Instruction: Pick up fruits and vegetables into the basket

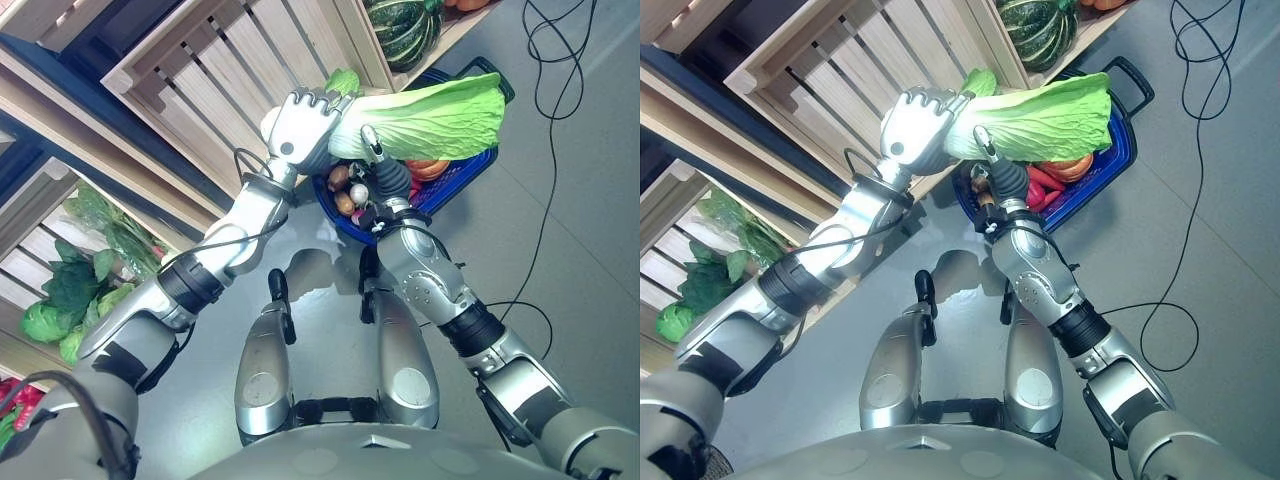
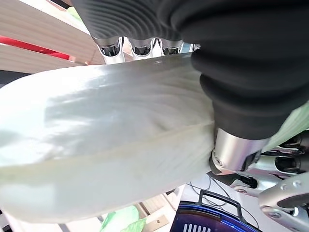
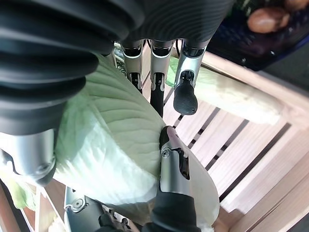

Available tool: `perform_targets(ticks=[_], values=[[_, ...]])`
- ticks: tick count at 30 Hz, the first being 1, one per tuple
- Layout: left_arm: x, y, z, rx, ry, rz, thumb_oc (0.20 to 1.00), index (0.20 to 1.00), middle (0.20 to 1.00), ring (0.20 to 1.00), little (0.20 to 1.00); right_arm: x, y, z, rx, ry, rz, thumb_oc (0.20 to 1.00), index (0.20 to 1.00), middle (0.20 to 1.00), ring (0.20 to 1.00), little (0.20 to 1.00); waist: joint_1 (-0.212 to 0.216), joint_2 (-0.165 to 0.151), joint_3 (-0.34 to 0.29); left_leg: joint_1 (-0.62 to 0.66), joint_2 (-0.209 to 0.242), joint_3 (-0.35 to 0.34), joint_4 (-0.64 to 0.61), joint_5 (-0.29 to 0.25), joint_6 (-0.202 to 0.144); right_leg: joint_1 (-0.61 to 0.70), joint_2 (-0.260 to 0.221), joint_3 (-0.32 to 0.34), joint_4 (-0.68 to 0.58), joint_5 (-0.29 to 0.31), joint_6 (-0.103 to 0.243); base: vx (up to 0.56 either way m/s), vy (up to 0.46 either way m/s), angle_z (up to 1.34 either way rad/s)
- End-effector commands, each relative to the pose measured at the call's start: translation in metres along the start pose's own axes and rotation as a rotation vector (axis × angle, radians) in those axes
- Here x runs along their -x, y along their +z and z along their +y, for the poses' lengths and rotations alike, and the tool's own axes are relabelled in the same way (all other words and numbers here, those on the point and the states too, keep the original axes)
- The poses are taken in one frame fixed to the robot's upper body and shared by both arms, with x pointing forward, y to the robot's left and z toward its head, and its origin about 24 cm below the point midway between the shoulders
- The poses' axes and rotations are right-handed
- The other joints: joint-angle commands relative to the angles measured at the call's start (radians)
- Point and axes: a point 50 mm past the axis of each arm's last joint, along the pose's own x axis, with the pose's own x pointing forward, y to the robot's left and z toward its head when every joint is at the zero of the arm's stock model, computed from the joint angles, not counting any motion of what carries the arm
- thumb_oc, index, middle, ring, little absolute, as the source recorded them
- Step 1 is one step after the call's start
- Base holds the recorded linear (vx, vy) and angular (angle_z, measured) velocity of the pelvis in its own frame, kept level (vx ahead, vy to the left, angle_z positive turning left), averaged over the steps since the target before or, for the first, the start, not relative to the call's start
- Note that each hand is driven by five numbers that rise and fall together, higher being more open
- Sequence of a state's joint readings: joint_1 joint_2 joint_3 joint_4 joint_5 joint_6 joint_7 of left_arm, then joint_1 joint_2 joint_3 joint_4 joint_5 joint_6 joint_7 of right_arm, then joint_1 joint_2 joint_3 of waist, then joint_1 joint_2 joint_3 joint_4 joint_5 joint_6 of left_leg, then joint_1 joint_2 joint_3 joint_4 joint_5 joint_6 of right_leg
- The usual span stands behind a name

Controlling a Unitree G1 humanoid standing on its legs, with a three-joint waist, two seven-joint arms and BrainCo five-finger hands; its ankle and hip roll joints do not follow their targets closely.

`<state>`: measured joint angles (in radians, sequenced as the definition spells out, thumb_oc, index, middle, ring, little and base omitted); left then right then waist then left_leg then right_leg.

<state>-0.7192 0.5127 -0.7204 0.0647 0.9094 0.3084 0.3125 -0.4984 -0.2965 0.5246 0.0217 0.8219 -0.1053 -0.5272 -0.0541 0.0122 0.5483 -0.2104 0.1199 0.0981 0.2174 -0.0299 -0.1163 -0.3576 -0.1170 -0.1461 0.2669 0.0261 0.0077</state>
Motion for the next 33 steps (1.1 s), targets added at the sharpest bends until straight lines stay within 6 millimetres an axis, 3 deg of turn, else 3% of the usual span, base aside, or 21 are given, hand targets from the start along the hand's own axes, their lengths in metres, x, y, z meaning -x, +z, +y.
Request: perform_targets(ticks=[1,5,9,16,22,23,28,31,33], values=[[0.048,-0.02,-0.033,-0.116,-0.142,0.098,1.0,1.0,1.0,1.0,1.0,-0.002,0.095,0.003,-0.042,0.024,-0.443,0.2,0.2,0.2,0.2,0.2,0.002,0.013,-0.042,-0.044,-0.024,0.043,0.005,-0.04,0.067,0.062,-0.039,-0.002,-0.006,-0.101,0.069,0.01,0.029,-0.05],[0.084,-0.046,-0.064,-0.109,-0.241,0.276,1.0,1.0,1.0,1.0,1.0,0.004,0.098,0.003,0.012,0.079,-0.47,0.2,0.2,0.2,0.2,0.2,-0.001,0.023,-0.035,-0.046,-0.026,0.048,0.009,-0.035,0.066,0.05,-0.039,0.002,0.008,-0.104,0.067,0.01,0.054,-0.04],[0.113,-0.067,-0.079,-0.1,-0.315,0.42,1.0,1.0,1.0,1.0,1.0,0.01,0.102,-0.002,0.07,0.09,-0.505,0.2,0.2,0.2,0.2,0.2,-0.007,0.033,-0.031,-0.054,-0.027,0.056,0.013,-0.031,0.065,0.033,-0.038,0.007,0.024,-0.109,0.066,0.0,0.058,-0.06],[0.159,-0.096,-0.088,-0.138,-0.397,0.582,1.0,1.0,1.0,1.0,1.0,0.022,0.114,-0.023,0.148,0.062,-0.579,0.2,0.2,0.2,0.2,0.2,-0.017,0.052,-0.028,-0.081,-0.028,0.068,0.014,-0.024,0.064,-0.01,-0.039,0.01,0.049,-0.117,0.067,-0.01,0.038,-0.08],[0.186,-0.101,-0.094,-0.068,-0.441,0.651,1.0,1.0,1.0,1.0,1.0,0.028,0.118,-0.039,0.271,-0.013,-0.622,0.2,0.2,0.2,0.2,0.2,-0.019,0.061,-0.028,-0.103,-0.031,0.072,0.027,-0.03,0.06,-0.037,-0.042,0.01,0.072,-0.132,0.069,0.0,0.0,0.0],[0.194,-0.097,-0.099,0.072,-0.451,0.685,1.0,1.0,1.0,1.0,1.0,0.027,0.116,-0.052,0.357,-0.089,-0.605,0.2,0.2,0.2,0.2,0.2,-0.016,0.065,-0.028,-0.12,-0.032,0.073,0.035,-0.031,0.059,-0.054,-0.043,0.006,0.082,-0.135,0.069,-0.01,-0.007,-0.03],[0.199,-0.074,-0.103,0.553,-0.467,0.679,1.0,1.0,1.0,1.0,1.0,0.027,0.111,-0.09,0.521,-0.303,-0.557,0.2,0.2,0.2,0.2,0.2,0.002,0.074,-0.028,-0.186,-0.037,0.072,0.058,-0.031,0.063,-0.114,-0.043,-0.011,0.11,-0.138,0.067,-0.06,-0.045,0.01],[0.2,-0.059,-0.101,0.786,-0.471,0.634,1.0,1.0,1.0,1.0,1.0,0.028,0.102,-0.118,0.617,-0.447,-0.521,0.2,0.2,0.2,0.2,0.2,0.014,0.087,-0.028,-0.232,-0.044,0.069,0.069,-0.029,0.067,-0.16,-0.042,-0.021,0.134,-0.143,0.064,-0.05,-0.047,0.04],[0.201,-0.055,-0.1,0.837,-0.471,0.629,1.0,1.0,1.0,1.0,1.0,0.027,0.097,-0.128,0.649,-0.498,-0.492,0.2,0.2,0.2,0.2,0.2,0.018,0.095,-0.028,-0.251,-0.048,0.068,0.072,-0.026,0.067,-0.182,-0.043,-0.025,0.147,-0.145,0.062,-0.03,-0.016,0.05]])
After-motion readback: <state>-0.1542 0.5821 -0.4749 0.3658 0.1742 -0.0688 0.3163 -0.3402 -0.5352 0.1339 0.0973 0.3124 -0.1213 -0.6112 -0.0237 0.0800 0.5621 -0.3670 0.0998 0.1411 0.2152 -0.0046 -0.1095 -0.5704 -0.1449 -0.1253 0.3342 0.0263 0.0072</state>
